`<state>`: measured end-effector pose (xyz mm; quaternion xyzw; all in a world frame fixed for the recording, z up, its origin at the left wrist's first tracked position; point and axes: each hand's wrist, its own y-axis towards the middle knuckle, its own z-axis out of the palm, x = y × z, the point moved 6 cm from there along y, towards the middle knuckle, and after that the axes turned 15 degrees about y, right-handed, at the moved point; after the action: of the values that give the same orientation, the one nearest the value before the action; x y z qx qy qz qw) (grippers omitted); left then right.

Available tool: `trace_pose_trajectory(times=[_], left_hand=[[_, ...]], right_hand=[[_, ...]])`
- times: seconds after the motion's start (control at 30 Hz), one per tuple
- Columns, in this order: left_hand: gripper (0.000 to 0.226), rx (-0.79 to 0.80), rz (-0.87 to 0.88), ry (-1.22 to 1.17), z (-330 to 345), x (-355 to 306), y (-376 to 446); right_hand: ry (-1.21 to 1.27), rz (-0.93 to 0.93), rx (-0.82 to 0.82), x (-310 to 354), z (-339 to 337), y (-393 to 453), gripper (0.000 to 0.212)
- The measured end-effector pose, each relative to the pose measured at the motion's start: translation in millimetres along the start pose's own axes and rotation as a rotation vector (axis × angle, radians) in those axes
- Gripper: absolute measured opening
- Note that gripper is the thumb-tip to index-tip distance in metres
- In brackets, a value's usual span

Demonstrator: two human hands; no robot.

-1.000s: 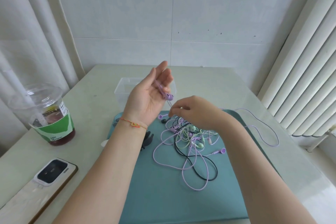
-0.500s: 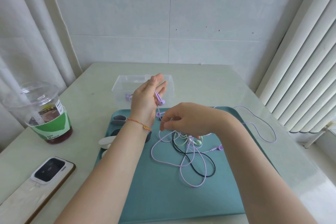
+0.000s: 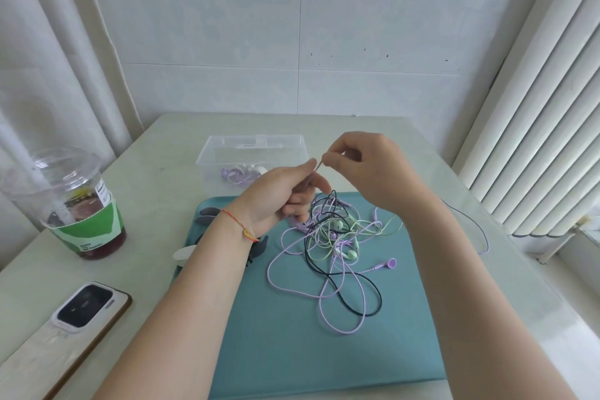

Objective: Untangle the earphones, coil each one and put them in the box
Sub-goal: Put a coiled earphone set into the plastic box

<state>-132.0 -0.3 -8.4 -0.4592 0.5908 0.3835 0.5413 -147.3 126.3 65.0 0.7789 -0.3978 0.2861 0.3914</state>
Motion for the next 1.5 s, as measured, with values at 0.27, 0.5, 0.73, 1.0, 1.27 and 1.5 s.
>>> trace_pose_trajectory(times=[0.27,0.5,0.73,1.0,1.27,1.5], left_hand=[[0.039,0.175,0.177,-0.702,11.3,-28.9,-3.9],[0.035,-0.256,0.289,-0.622,-23.3,-24.2,-2.1],[0.037,-0.343,0.264,-0.547,-30.7,-18.5,-1.3],[0.032,-0.306,0.199,-0.632,-24.0,-15.3,0.6],[0.024,0.066,-0.053,-0.393,-8.4,-4.1,-7.2],[0.035,0.195,-0.017,-0.387,0.7,-7.3,-10.4]], right_hand=[[-0.013,0.040,0.084,-12.3,18.7,2.5,0.027],[-0.111,0.158,0.412,-15.5,59.2,-9.3,0.028],[-0.077,0.167,0.378,-15.2,59.3,-8.5,0.023],[-0.047,0.160,0.315,-15.5,61.6,-7.1,0.036],[-0.097,0.302,0.110,-42.9,28.8,4.3,0.049],[0.292,0.125,0.217,-11.0,29.9,-2.3,0.020]])
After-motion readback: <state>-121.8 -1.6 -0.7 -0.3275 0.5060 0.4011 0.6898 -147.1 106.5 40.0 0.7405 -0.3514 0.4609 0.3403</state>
